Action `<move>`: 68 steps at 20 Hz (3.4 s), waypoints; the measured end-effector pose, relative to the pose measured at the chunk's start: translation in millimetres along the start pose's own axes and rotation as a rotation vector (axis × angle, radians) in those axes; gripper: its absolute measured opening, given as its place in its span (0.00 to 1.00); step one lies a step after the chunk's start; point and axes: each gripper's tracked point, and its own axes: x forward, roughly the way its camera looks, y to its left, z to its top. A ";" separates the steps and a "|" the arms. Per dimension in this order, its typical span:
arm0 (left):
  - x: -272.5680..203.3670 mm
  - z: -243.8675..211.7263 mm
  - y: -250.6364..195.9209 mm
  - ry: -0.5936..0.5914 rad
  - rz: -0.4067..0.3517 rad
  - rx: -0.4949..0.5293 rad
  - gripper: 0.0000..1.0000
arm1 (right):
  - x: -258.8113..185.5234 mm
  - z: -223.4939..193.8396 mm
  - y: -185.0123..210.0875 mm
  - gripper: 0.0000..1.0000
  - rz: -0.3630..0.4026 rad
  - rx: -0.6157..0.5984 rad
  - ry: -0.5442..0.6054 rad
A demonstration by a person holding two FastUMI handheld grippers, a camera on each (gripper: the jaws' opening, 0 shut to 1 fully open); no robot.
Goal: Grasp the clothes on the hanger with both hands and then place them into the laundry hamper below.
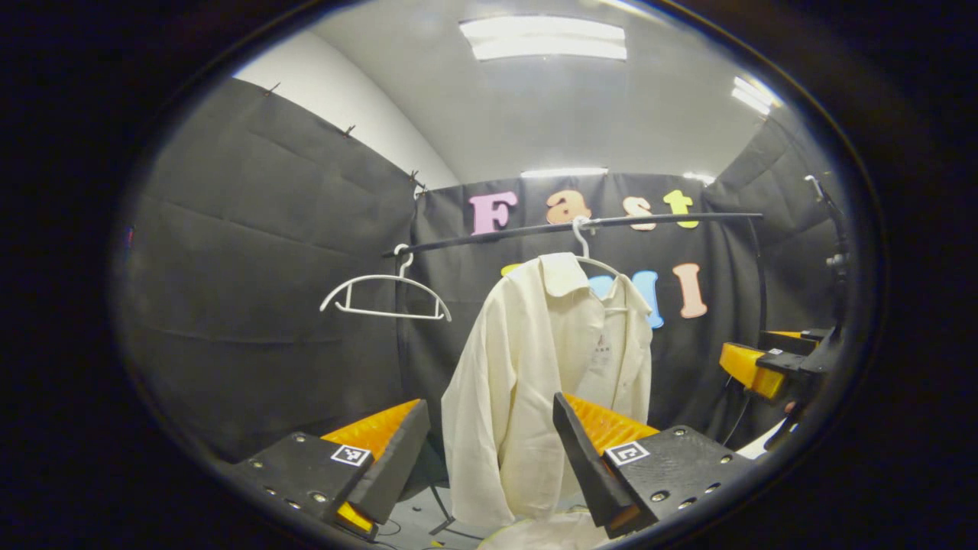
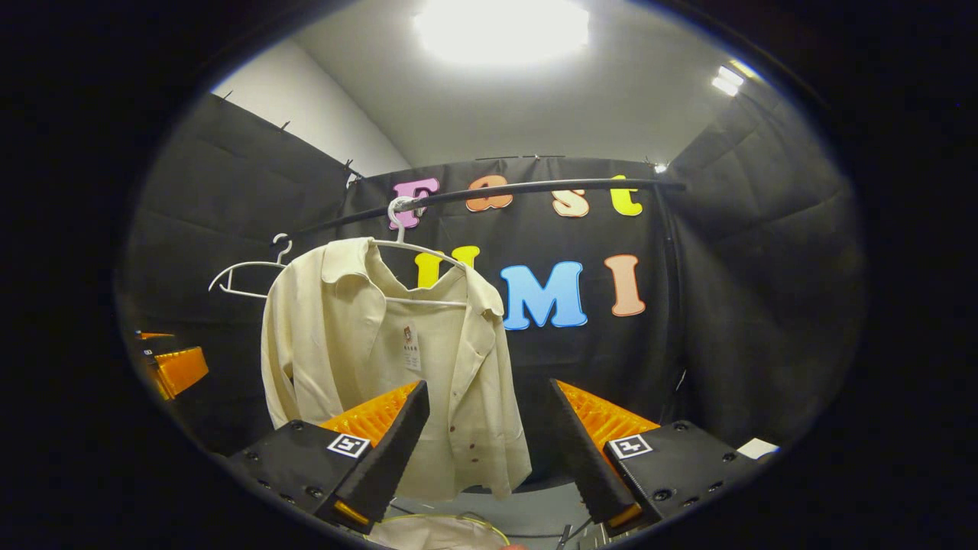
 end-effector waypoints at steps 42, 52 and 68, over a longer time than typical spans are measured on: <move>244.3 0.4 -125.3 -0.135 0.204 0.208 0.53 | 284.3 -70.7 25.9 0.86 0.187 0.143 0.128; 214.4 27.6 -109.3 -0.156 0.163 0.230 0.01 | 278.8 -53.6 -7.7 0.01 0.059 0.013 0.068; 175.5 110.5 -23.0 -0.268 0.291 0.357 0.00 | 293.4 16.6 -104.0 0.00 -0.185 -0.061 -0.142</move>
